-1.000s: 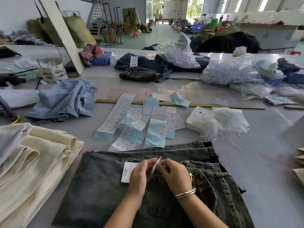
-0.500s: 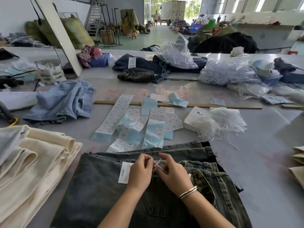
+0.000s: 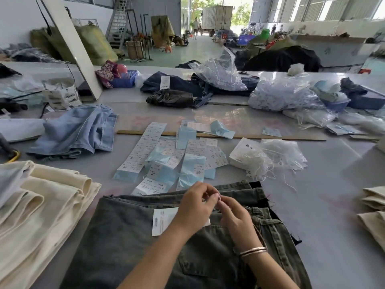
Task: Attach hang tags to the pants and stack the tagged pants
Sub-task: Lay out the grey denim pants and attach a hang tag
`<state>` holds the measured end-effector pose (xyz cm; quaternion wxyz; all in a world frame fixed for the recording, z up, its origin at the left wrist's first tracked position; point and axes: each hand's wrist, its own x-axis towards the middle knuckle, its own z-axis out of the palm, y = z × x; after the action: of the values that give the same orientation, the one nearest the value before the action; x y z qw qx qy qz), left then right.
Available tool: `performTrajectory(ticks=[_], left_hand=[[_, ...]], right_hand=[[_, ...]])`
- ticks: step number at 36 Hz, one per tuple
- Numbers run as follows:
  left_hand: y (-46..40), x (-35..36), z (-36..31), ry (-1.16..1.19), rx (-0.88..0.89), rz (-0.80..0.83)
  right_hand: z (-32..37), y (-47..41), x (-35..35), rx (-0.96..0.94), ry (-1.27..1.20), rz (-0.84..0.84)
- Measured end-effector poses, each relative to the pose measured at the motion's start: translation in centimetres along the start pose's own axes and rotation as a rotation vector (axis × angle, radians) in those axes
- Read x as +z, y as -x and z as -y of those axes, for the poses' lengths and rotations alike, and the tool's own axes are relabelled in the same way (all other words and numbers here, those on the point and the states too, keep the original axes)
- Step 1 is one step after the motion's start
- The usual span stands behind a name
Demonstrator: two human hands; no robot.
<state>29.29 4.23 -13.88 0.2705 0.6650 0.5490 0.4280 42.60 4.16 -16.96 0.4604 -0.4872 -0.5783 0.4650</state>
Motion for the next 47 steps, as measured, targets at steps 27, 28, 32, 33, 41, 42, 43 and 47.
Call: performTrajectory(ticks=[27,28,32,33,41,42,43,47], left_hand=[[0.2,-1.7,2.0,0.072,-0.197,0.058],[0.1,-1.8,1.8,0.066,-0.181,0.069],[-0.4,-1.8,0.2,0.070,-0.101,0.126],[-0.5,-1.7,-0.3,0.067,-0.073,0.143],[-0.7,0.2,-2.8,0.035,0.110,0.144],[-0.7,0.5,-2.9,0.036,0.121,0.143],[-0.6,0.9,-2.9,0.035,0.128,0.148],[-0.2,2.1,-2.6,0.059,0.108,0.161]], right_hand=[[0.0,0.8,-2.0,0.004,0.301,-0.110],[0.2,0.5,-2.3,0.034,0.134,-0.141],[0.8,-0.3,-3.5,0.036,-0.280,-0.274],[0.8,-0.5,-3.6,0.026,-0.327,-0.301],[2.0,0.6,-3.7,0.065,-0.273,-0.102],[2.1,0.8,-3.7,0.051,-0.225,-0.060],[2.2,1.1,-3.8,0.037,-0.179,-0.031],[2.3,2.1,-4.5,0.060,-0.119,-0.031]])
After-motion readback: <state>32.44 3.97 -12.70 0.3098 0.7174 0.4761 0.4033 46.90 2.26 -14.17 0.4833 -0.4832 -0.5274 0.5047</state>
